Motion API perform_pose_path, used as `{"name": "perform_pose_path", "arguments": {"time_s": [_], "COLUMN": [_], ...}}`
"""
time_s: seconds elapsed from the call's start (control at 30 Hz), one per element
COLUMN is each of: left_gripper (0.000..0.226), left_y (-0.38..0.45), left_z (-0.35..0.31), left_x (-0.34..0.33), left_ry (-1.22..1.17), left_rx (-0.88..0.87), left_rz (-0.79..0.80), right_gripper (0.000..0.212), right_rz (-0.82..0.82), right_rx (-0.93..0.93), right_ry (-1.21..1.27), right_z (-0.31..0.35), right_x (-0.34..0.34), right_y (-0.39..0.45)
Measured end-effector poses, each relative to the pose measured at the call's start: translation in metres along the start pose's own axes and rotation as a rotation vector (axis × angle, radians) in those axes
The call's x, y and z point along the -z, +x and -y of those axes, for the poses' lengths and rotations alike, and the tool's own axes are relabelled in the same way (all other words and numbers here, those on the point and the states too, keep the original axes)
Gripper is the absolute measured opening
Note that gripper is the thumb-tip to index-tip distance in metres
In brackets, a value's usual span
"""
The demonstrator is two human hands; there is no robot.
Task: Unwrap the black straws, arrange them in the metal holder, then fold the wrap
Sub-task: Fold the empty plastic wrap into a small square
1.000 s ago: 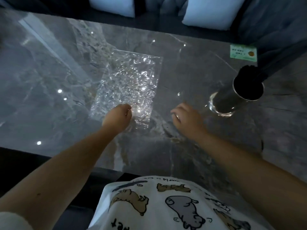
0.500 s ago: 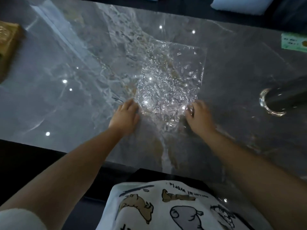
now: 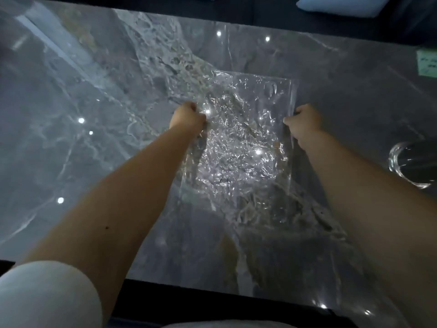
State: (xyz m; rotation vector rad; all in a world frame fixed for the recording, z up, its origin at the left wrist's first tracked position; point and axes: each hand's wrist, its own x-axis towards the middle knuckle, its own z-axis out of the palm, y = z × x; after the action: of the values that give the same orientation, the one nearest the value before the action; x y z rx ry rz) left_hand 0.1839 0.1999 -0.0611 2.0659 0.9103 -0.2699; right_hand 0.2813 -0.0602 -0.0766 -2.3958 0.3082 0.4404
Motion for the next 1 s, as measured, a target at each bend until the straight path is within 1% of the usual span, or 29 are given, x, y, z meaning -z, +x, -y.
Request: {"name": "perform_pose_path", "arguments": {"time_s": [0.03,0.07,0.1,0.17,0.2,0.27,0.4,0.53,0.63,0.67,0.73,0.8,0.83,0.87,0.9,0.97,1.0], "left_gripper": [0.029,0.032,0.030,0.013,0.004,0.013,0.021,0.013,0.019,0.022,0.027,0.049,0.061,0.069,0.067,0.042,0.034], "left_y": [0.003,0.006,0.006,0.007,0.006,0.002,-0.008,-0.026,-0.035,-0.037,-0.042,-0.042,-0.041,-0.041,-0.041,-0.042,-0.042], "left_z": [-0.004,-0.006,-0.009,-0.008,-0.007,-0.003,0.005,0.012,0.022,0.026,0.032,0.037,0.038,0.040,0.042,0.048,0.051], "left_x": [0.001,0.003,0.007,0.011,0.012,0.014,0.023,0.029,0.029,0.029,0.025,0.019,0.015,0.012,0.008,0.004,0.001], "left_ry": [-0.006,-0.007,0.000,-0.016,-0.069,-0.195,-0.215,-0.414,-0.592,-0.673,-0.782,-0.799,-0.789,-0.771,-0.737,-0.507,-0.411], "left_rx": [0.009,0.020,0.029,0.052,0.070,0.087,-0.006,-0.026,0.024,0.060,0.140,0.190,0.208,0.221,0.217,0.077,-0.014], "left_rz": [0.028,0.065,0.109,0.164,0.195,0.240,0.233,0.314,0.353,0.373,0.413,0.437,0.438,0.435,0.429,0.374,0.347], "right_gripper": [0.003,0.007,0.009,0.015,0.014,0.009,0.013,0.013,0.012,0.017,0.036,0.051,0.053,0.052,0.047,0.032,0.023], "right_rz": [0.039,0.086,0.126,0.164,0.173,0.189,0.212,0.243,0.306,0.348,0.422,0.436,0.427,0.421,0.415,0.429,0.442], "right_rx": [0.003,0.001,-0.005,-0.013,-0.004,-0.005,-0.001,0.083,0.095,0.085,0.023,-0.024,-0.034,-0.041,-0.043,-0.040,-0.036], "right_ry": [-0.012,-0.014,0.015,0.127,0.174,0.285,0.479,0.675,0.801,0.855,0.920,0.896,0.863,0.836,0.823,0.838,0.834], "right_z": [0.002,0.004,0.006,0.009,0.010,0.008,0.000,-0.008,-0.020,-0.027,-0.040,-0.054,-0.060,-0.065,-0.069,-0.074,-0.076], "right_x": [0.000,0.000,0.002,0.009,0.014,0.023,0.044,0.063,0.073,0.075,0.076,0.072,0.069,0.067,0.064,0.059,0.057], "right_y": [0.001,0.001,-0.001,-0.008,-0.010,-0.013,-0.018,-0.033,-0.044,-0.047,-0.053,-0.056,-0.057,-0.059,-0.059,-0.058,-0.056]}}
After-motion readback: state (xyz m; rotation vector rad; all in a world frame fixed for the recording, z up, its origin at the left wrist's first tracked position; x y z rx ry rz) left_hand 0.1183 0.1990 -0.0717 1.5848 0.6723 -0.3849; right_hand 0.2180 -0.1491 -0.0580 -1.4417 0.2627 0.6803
